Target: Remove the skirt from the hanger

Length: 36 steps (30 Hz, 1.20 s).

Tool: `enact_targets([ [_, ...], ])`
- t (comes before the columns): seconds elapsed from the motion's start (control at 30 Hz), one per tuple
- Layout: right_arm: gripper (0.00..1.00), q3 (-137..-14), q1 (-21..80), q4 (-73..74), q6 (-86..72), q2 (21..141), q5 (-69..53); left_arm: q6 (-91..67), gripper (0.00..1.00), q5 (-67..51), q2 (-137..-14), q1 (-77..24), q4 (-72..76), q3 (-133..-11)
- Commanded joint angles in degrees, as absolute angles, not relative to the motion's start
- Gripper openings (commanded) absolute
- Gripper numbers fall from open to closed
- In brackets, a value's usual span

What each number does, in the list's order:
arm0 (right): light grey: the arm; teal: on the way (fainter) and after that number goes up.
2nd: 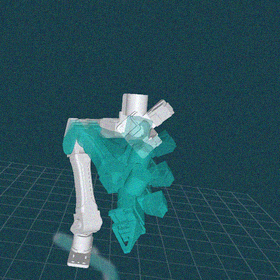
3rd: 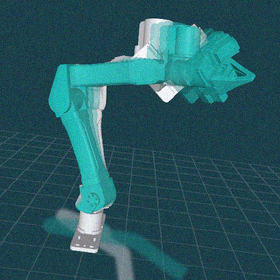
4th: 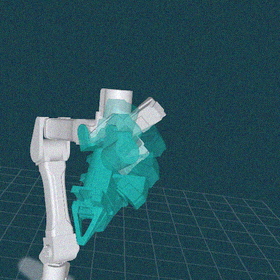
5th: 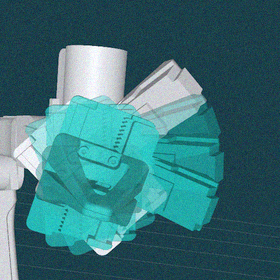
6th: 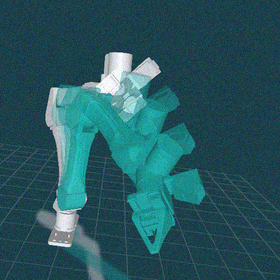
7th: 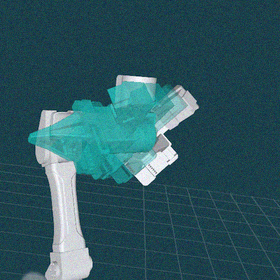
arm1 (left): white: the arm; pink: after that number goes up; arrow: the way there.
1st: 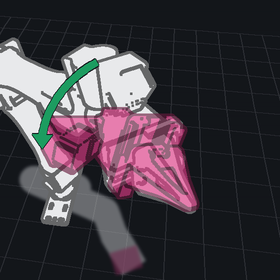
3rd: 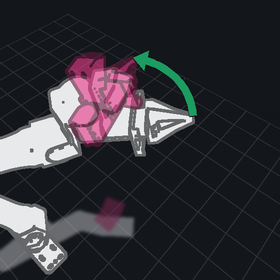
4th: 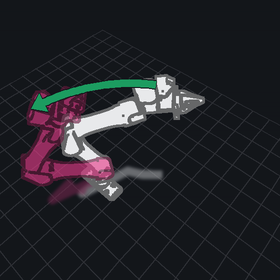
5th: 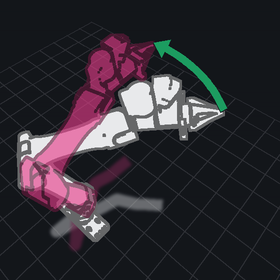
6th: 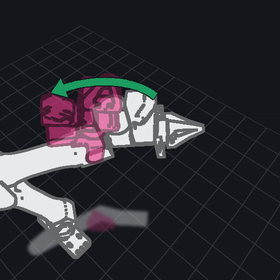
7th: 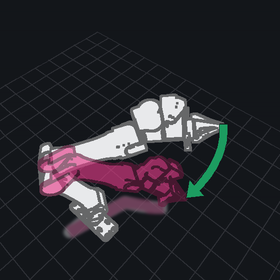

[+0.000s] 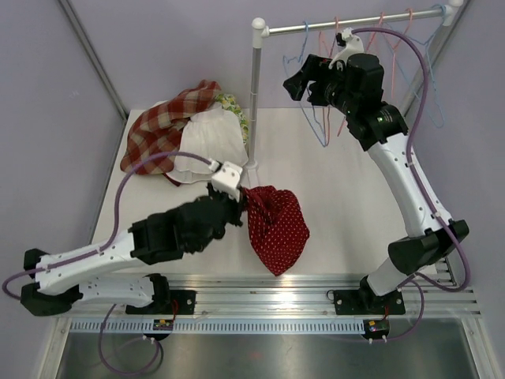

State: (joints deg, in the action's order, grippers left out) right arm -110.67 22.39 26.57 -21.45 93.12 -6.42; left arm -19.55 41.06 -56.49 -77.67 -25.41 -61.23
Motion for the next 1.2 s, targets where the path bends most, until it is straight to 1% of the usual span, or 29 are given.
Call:
enact_targets([
  [0.0, 0.94, -109.86, 22.41, 26.80, -20.48, 87.01, -3.43, -2.39, 0.00, 36.14, -59.93, -62.53, -23.73, -74.32],
  [0.03, 0.96, -108.30, 22.41, 27.07, -20.30, 85.01, -3.08, -0.55, 0.00, 34.12, -61.25, -58.66, -23.12, -77.14],
  [0.07, 0.97, -107.24, 22.41, 26.90, -20.30, 83.95, -2.55, 2.95, 0.00, 29.58, -63.26, -50.79, -23.12, -80.39],
  [0.1, 0.97, -106.01, 22.50, 26.63, -20.30, 82.72, -2.46, 4.29, 0.00, 27.62, -67.89, -47.15, -23.72, -89.47],
  [0.17, 0.98, -101.44, 22.41, 26.02, -20.91, 78.94, -2.37, 6.14, 0.00, 23.23, -75.02, -40.11, -25.83, -101.36],
  [0.2, 0.98, -99.69, 22.41, 25.75, -21.44, 77.71, -2.20, 6.50, 0.00, 22.16, -83.67, -34.16, -29.06, -114.22],
  [0.27, 0.98, -94.68, 22.41, 25.23, -22.32, 74.19, -2.63, 7.03, 0.00, 21.53, -93.12, -27.12, -35.03, -130.96],
  [0.3, 0.98, -93.01, 22.41, 25.05, -22.50, 73.05, -3.16, 7.03, 0.00, 21.19, -98.99, -25.24, -36.63, -138.88],
  [0.33, 0.98, -89.94, 22.41, 25.05, -22.85, 70.95, -3.43, 7.29, 0.00, 20.66, -106.36, -23.57, -37.09, -150.70],
  [0.37, 0.98, -88.52, 22.41, 25.22, -23.46, 69.97, -3.51, 5.99, 0.00, 19.35, -105.91, -21.99, -33.44, -147.60],
  [0.4, 0.98, -87.20, 22.41, 25.22, -23.64, 69.09, -3.95, 4.85, 0.00, 18.90, -105.39, -19.01, -25.48, -143.74],
  [0.43, 0.98, -84.84, 22.41, 25.31, -23.82, 67.43, -4.30, 3.79, 0.00, 18.98, -105.55, -17.85, -22.88, -140.22],
  [0.5, 0.98, -82.63, 22.41, 25.66, -24.17, 66.19, -5.79, 1.50, 0.00, 19.77, -108.00, -15.30, -21.01, -141.76],
  [0.57, 0.98, -80.69, 22.41, 26.62, -23.82, 65.04, -6.07, 0.27, 0.00, 18.90, -112.56, -14.33, -22.32, -145.00],
  [0.63, 0.98, -79.55, 22.41, 26.90, -23.21, 64.17, -5.63, 0.26, 0.00, 19.16, -113.90, -14.06, -21.54, -142.40],
  [0.7, 0.98, -78.84, 22.50, 26.46, -23.12, 63.81, -5.63, -1.76, 0.01, 18.55, -114.69, -13.89, -19.08, -134.94],
  [0.8, 0.98, -78.66, 22.50, 25.75, -23.73, 63.81, -6.68, -4.12, 0.08, 17.93, -118.72, -13.10, -20.30, -130.53],
  [0.87, 0.97, -78.84, 22.50, 26.19, -23.99, 63.63, -7.03, -6.58, 0.16, 17.40, -121.45, -12.31, -22.83, -129.64],
  [0.97, 0.97, -78.58, 22.41, 26.63, -24.00, 62.58, -6.16, -11.85, 0.20, 17.49, -124.36, -11.17, -24.08, -124.91],
  [1.03, 0.97, -78.40, 22.41, 27.42, -23.73, 61.44, -5.63, -16.14, 0.23, 16.18, -124.98, -10.38, -23.38, -118.93],
  [1.07, 0.97, -78.40, 22.41, 27.68, -23.64, 61.09, -5.19, -17.48, 0.29, 14.87, -125.42, -9.59, -23.29, -117.61],
  [1.13, 0.97, -78.40, 22.41, 28.39, -23.47, 60.04, -4.84, -20.90, 0.35, 13.19, -126.99, -8.62, -24.34, -115.76],
  [1.17, 0.97, -78.49, 22.50, 29.00, -23.47, 59.68, -4.66, -21.70, 0.49, 10.75, -127.61, -7.83, -26.17, -116.19],
])
